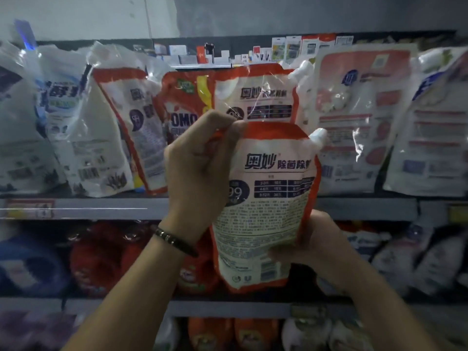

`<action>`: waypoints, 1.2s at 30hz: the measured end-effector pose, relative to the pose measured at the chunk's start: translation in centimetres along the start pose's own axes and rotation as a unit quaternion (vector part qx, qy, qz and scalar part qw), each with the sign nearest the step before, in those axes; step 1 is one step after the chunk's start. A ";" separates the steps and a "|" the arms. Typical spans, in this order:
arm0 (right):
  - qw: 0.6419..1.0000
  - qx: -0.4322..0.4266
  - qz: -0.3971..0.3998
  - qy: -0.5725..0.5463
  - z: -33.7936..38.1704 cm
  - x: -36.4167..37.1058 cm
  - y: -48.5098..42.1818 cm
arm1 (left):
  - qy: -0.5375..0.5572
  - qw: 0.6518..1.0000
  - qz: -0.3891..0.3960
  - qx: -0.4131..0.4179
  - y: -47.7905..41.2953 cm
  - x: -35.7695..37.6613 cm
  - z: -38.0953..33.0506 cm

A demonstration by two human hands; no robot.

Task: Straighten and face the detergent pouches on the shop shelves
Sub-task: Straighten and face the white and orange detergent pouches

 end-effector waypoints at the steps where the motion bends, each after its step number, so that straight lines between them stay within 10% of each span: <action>1: 1.000 -0.001 -0.020 0.020 -0.6 -0.4 0.3 | 0.017 1.000 0.006 -0.011 0.5 0.7 -0.1; 22: 0.968 0.132 -0.202 0.069 -16.5 -3.0 1.2 | 0.005 0.985 0.172 -0.020 14.0 7.4 3.2; 36: 0.948 0.199 -0.241 0.065 -24.9 0.9 -0.5 | -0.062 0.938 0.289 -0.183 19.8 9.7 8.1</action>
Point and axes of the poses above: each hand's wrist, its own y-axis away from the middle knuckle, its own x-axis out of the palm, z = x × y, the point moved 1 cm from there along -y, towards the middle knuckle, and after that the axes turned 10 degrees about x, right-handed, at the moved point
